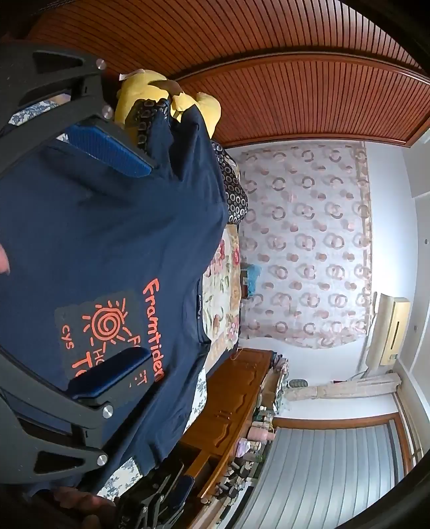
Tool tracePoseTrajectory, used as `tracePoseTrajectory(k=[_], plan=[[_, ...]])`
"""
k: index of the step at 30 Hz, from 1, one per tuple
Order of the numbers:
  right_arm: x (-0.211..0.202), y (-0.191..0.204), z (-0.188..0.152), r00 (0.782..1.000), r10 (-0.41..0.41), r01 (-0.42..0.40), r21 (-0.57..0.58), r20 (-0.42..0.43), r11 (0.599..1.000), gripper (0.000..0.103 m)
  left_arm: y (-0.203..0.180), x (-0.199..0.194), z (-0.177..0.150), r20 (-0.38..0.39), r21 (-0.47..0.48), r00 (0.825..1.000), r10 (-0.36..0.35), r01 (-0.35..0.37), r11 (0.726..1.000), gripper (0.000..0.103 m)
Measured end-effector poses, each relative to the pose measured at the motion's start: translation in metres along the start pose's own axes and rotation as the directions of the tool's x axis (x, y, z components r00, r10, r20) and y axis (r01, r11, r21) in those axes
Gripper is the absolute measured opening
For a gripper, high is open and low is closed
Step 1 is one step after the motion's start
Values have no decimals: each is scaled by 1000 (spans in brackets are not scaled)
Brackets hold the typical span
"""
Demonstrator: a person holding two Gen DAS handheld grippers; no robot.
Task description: Fold small clothes
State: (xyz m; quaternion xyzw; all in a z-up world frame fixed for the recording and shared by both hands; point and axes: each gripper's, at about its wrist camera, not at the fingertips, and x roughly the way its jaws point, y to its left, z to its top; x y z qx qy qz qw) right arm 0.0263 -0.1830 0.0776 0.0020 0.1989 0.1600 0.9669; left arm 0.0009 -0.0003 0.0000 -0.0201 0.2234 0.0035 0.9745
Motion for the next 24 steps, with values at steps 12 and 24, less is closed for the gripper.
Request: tracePoseTrajectory(k=[12, 24], plan=[[-1, 0, 0, 1000, 2, -2, 3, 3, 1000, 103, 3, 3, -5, 6, 0, 1000, 0, 0, 1000, 103], [0, 0, 0, 1000, 2, -2, 5, 1, 1000, 103, -4, -4, 1, 17, 12, 1000, 8, -9, 1000, 103]])
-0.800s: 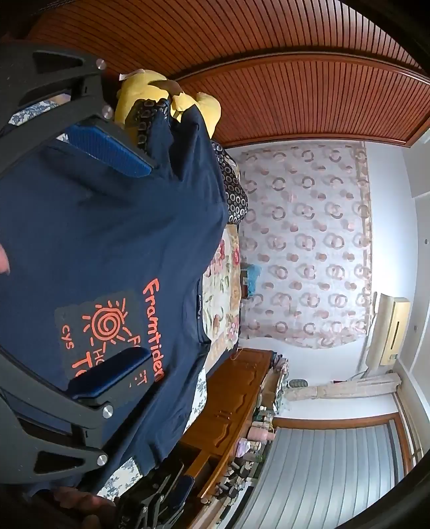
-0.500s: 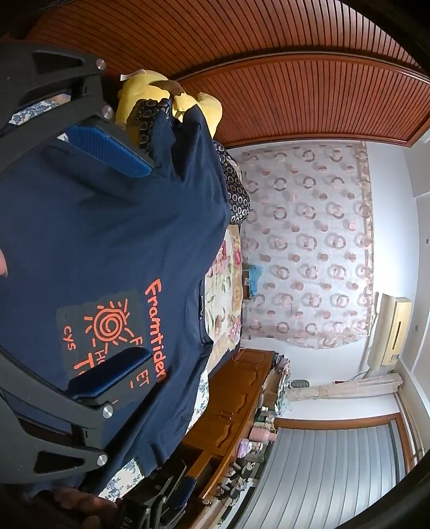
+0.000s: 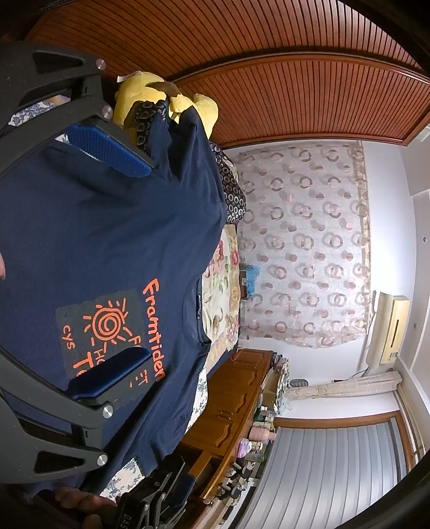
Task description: Fold small clothes
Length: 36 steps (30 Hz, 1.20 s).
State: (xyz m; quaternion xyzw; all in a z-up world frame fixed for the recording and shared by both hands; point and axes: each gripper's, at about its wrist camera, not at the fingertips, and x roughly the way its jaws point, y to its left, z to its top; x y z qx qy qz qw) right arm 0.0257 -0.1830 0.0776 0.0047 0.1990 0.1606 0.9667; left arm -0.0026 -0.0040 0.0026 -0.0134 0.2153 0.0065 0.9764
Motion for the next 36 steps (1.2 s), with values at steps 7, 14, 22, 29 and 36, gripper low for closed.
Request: tracePoseTrajectory(k=[7, 14, 22, 29, 36], plan=[[0, 0, 0, 1000, -1, 1, 0, 0, 1000, 103, 0, 0, 1, 1, 0, 1000, -1, 1, 1000, 103], [0, 0, 0, 1000, -1, 1, 0, -1, 1000, 103, 1, -1, 1, 4, 0, 1000, 0, 0, 1000, 103], [0, 0, 0, 1000, -1, 1, 0, -1, 1000, 103, 0, -3, 4, 9, 0, 1000, 3, -3, 1000, 103], [0, 0, 0, 1000, 0, 0, 1, -1, 1000, 103, 0, -5, 5, 11, -1, 1000, 5, -5, 1000, 103], [0, 0, 1, 1000, 0, 0, 1, -1, 1000, 103, 0, -5, 4, 12, 3, 1000, 5, -5, 1000, 103]])
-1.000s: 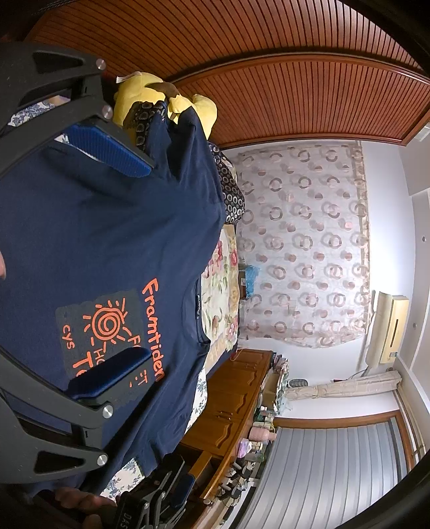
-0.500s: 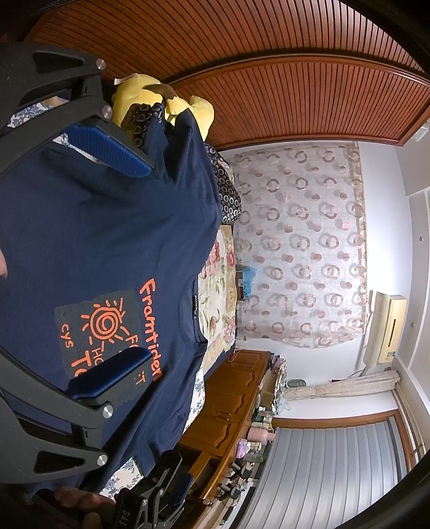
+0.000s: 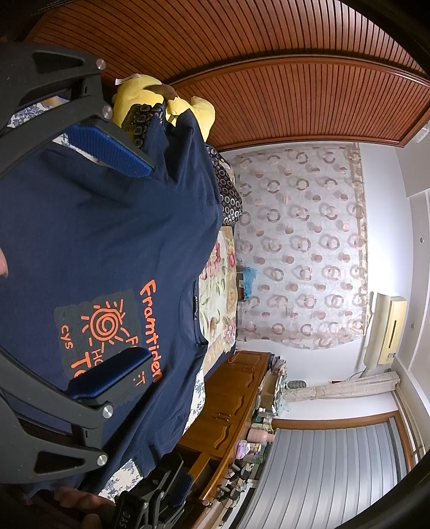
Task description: Fold small clothes
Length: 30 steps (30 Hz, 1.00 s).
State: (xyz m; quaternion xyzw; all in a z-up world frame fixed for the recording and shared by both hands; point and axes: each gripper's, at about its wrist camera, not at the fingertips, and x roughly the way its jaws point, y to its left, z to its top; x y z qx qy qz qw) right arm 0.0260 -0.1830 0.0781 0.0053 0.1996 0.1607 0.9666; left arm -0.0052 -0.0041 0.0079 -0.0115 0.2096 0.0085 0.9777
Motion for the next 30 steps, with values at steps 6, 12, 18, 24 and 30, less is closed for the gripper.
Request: tracePoseTrajectory(k=[6, 12, 18, 24, 30], plan=[[0, 0, 0, 1000, 0, 0, 0, 1, 1000, 103, 0, 0, 0, 1, -1, 1000, 0, 0, 1000, 103], [-1, 1, 1, 1000, 0, 0, 0, 1, 1000, 103, 0, 0, 0, 0, 0, 1000, -1, 1, 1000, 103], [-1, 1, 1, 1000, 1, -1, 0, 1, 1000, 103, 1, -1, 0, -3, -2, 1000, -1, 1, 1000, 103], [-1, 0, 0, 1000, 2, -2, -1, -1, 1000, 103, 3, 1, -1, -12, -5, 1000, -2, 2, 1000, 103], [4, 1, -4, 1000, 16, -16, -3, -13, 1000, 103, 5, 7, -6, -27, -6, 1000, -4, 3, 1000, 103]])
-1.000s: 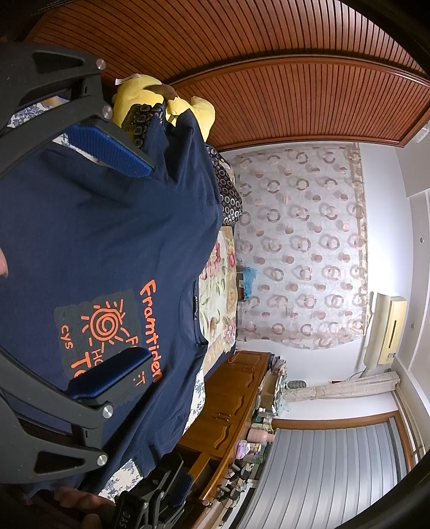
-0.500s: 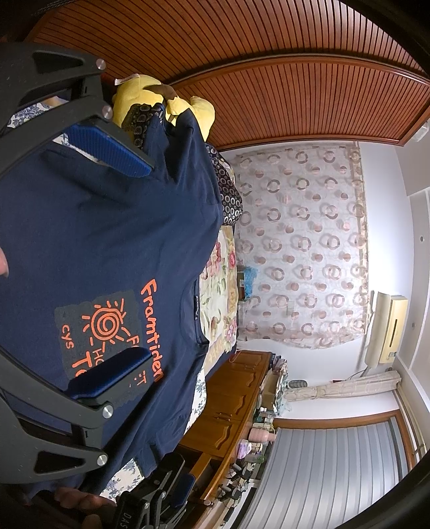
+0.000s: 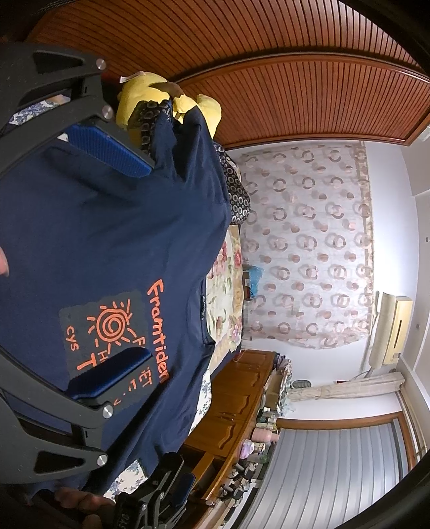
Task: Fold small clothes
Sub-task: 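Grasp the navy shirt's side edge with the left gripper and fold it inward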
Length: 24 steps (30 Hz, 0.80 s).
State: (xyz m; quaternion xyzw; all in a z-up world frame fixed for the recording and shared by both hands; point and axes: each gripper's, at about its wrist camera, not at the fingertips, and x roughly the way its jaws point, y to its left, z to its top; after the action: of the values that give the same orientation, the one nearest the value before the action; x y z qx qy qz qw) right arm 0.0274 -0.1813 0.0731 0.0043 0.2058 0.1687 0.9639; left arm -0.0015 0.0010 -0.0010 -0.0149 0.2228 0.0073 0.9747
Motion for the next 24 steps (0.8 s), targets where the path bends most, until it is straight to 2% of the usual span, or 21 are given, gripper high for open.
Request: tracePoseTrajectory(k=[12, 18, 24], plan=[[19, 18, -9, 995, 80, -82, -39, -58, 996, 103, 37, 24, -15, -74, -33, 997, -2, -1, 999, 103], [40, 29, -15, 981, 158, -164, -39, -115, 986, 103, 66, 38, -25, -119, -32, 993, 19, -23, 999, 103], [58, 42, -12, 969, 196, -209, -82, -147, 974, 103, 98, 50, -28, -141, -51, 990, 27, -34, 998, 103]])
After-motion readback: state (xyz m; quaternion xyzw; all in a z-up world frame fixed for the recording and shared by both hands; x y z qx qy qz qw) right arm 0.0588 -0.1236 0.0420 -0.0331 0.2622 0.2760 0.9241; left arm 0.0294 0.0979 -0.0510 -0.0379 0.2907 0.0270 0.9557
